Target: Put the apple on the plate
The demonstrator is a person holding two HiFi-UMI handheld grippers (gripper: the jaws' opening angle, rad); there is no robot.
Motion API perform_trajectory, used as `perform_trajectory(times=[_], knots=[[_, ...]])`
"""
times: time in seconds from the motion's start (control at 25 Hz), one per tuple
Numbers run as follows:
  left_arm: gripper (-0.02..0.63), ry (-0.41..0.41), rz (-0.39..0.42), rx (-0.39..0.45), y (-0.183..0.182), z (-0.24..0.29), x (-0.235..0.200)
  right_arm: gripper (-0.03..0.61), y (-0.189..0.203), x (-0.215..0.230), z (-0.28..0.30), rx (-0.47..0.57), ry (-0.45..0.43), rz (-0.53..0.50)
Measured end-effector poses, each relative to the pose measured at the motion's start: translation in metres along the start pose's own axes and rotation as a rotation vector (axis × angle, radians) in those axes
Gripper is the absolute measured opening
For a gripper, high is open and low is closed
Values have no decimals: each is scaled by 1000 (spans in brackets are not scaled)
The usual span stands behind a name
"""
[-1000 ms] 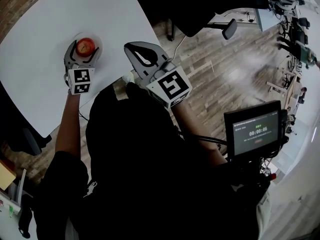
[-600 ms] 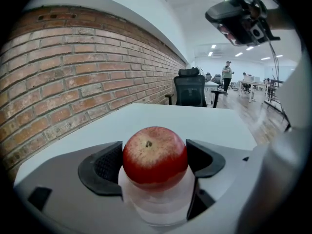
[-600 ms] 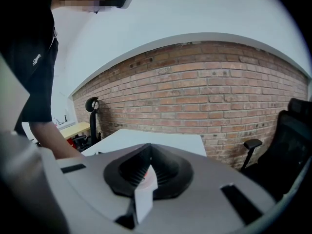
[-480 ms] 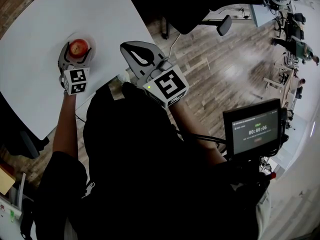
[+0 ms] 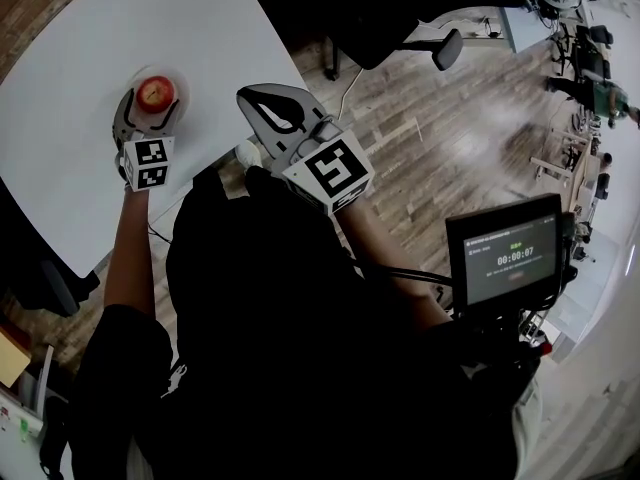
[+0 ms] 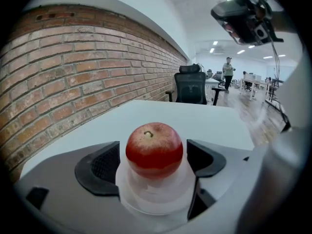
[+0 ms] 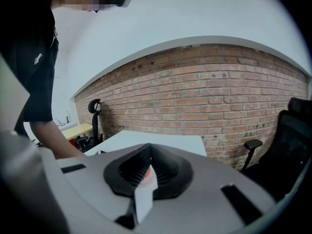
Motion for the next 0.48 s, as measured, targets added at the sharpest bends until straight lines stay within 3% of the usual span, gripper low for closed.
perform_trajectory(times=[0.2, 0.48], knots=[[419, -36, 28, -7, -11, -35, 14, 3, -10, -11, -21, 33, -41, -15], [419, -124, -1, 53, -43, -77, 11, 3, -24, -18, -15, 95, -142, -55]])
Point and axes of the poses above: the fingertips, and each gripper's own axes: z forward along the fingers, x to its right, y out of its underside, the point moved 3 cm from there along -z, backward along the fingers, and after that the axes turned 2 degrees about -y, right-handed, at the moved point
